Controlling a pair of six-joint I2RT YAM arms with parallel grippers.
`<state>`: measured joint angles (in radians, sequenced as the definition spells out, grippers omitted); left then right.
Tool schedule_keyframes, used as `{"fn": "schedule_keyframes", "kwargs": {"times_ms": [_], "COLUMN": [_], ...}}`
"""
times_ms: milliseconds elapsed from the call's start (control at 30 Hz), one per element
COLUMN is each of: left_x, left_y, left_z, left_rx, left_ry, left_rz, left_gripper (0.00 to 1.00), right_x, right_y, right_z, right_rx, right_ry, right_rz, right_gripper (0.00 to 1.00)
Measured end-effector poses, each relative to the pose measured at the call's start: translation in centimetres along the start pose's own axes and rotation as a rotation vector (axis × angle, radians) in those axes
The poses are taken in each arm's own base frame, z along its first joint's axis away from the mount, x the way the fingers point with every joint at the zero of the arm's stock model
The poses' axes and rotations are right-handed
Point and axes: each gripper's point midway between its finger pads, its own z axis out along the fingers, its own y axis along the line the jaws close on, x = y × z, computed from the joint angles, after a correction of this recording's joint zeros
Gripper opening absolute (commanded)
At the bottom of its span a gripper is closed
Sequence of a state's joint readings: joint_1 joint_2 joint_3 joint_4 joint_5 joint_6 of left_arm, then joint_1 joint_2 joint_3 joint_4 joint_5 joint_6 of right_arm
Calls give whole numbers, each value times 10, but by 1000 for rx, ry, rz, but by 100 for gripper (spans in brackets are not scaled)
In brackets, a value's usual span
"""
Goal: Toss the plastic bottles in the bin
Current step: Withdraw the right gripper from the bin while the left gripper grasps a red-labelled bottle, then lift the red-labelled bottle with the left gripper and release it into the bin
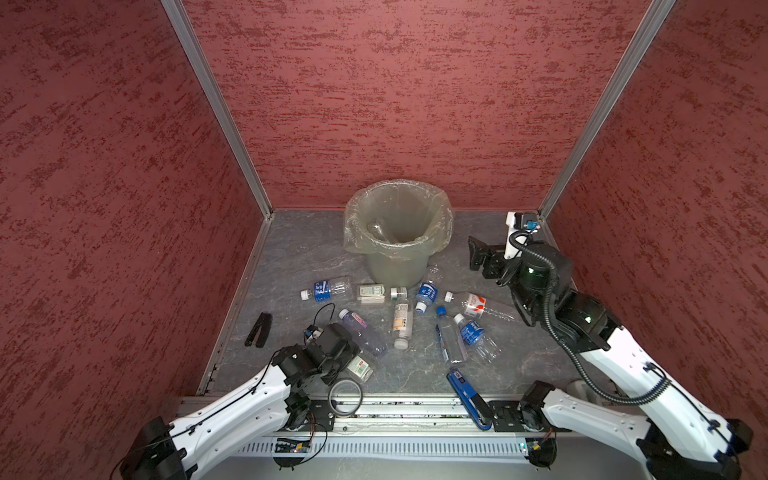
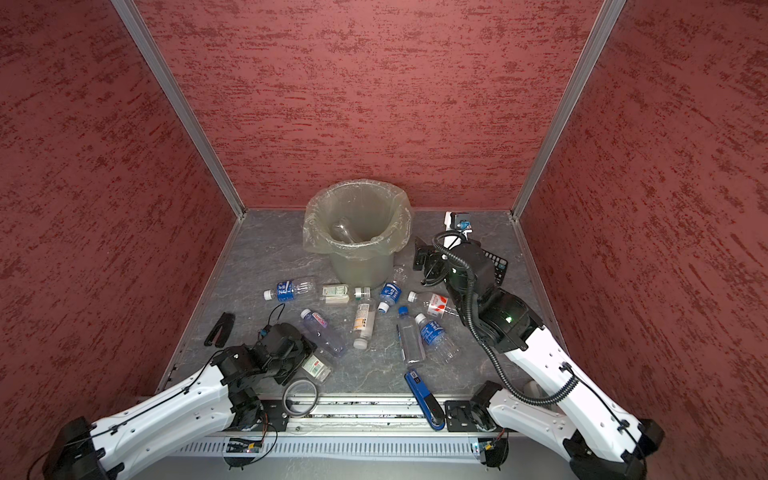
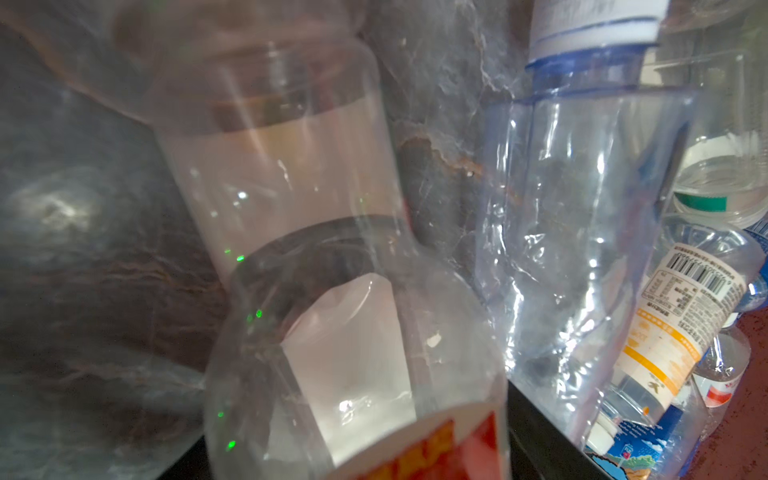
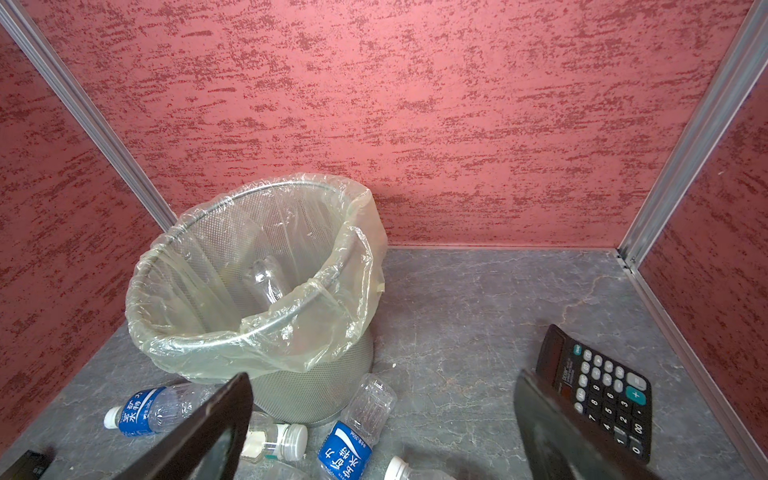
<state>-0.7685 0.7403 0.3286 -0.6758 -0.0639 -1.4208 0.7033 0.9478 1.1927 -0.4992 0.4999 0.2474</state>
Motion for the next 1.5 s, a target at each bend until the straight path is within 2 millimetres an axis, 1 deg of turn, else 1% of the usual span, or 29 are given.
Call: {"fn": "schedule_keyframes", "kwargs": {"times_ms": [133,167,267,433,667,800,933,1100,1233,1367,1500], "left_x": [2,2,2,-2,-8,-14,-21,-28,-33,-39,-38], "left_y": [-3,-3,-4,-11,-27,-43,-63,-86,-113,-147,-176], "left_z": [0,0,0,-4,-15,-31,-52,-84,-120,-162,-198], "left_rx": [-8,-8,-1,41,132,200,273,362,441,528,609], "left_ry": [12,14,14,2,-29,-63,-108,-190,-278,-394,-497], "left_rz": [20,22,24,29,67,110,167,291,431,569,706], "left_gripper": [81,79,68,55,55,53,50,49,48,48,48], "right_x": [5,6,10,10,18,22,36,57,69,79,100], "right_y": [-2,-2,-3,-4,-4,-6,-9,-15,-17,-16,-18], "right_z": [-1,0,1,2,4,2,1,0,-2,-3,-7], "right_rx": [2,3,6,10,8,8,6,12,5,-8,-30], "right_ry": [6,8,16,16,33,39,64,99,123,144,178], "right_rz": [-3,-4,-5,-5,-9,-1,10,29,58,83,98], "right_gripper": [98,98,98,98,98,99,98,99,99,99,99]}}
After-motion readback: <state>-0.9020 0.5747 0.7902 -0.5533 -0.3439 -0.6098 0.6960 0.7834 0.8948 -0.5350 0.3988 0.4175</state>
